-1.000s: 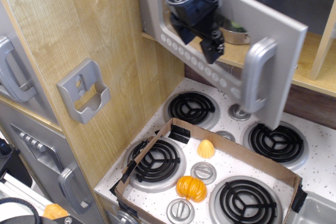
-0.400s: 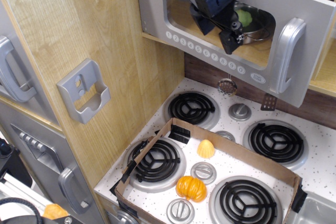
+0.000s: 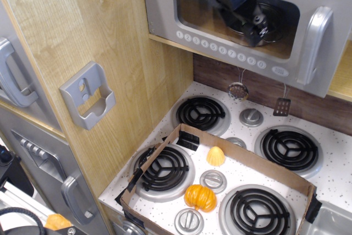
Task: Close microwave
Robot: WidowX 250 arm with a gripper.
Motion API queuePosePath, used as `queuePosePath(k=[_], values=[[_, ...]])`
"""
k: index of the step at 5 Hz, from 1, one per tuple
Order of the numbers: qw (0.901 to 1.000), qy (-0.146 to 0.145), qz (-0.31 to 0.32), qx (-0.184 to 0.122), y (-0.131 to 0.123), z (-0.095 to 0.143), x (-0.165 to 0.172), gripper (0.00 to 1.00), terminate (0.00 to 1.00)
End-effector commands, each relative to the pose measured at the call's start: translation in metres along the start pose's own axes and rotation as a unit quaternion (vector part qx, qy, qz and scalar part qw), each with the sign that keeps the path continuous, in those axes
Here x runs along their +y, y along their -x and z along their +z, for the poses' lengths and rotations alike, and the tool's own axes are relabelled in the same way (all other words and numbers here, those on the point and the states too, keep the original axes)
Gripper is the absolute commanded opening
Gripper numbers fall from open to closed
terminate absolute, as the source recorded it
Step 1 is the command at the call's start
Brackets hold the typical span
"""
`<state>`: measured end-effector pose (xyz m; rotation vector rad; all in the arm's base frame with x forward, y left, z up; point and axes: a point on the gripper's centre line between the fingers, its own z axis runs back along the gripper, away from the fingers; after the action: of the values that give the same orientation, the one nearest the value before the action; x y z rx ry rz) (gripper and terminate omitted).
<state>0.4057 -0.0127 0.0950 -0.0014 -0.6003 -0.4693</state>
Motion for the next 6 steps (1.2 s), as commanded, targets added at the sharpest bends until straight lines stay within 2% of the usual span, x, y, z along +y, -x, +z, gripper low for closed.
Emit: queuePosePath(k=[1,2,3,6], values=[[0.9975,-0.027,-0.015,-0.064,-0.0371,0.015,0.0019,1.0,0.0],[0.9969,-0.033,-0.015,-0.07,-0.0385,0.0157,0.0018,1.0,0.0],[0.9982,-0.026,0.01,-0.052,-0.0365,0.0158,0.0,1.0,0.0],[0.9982,-0.026,0.01,-0.052,-0.0365,0.0158,0.0,1.0,0.0]])
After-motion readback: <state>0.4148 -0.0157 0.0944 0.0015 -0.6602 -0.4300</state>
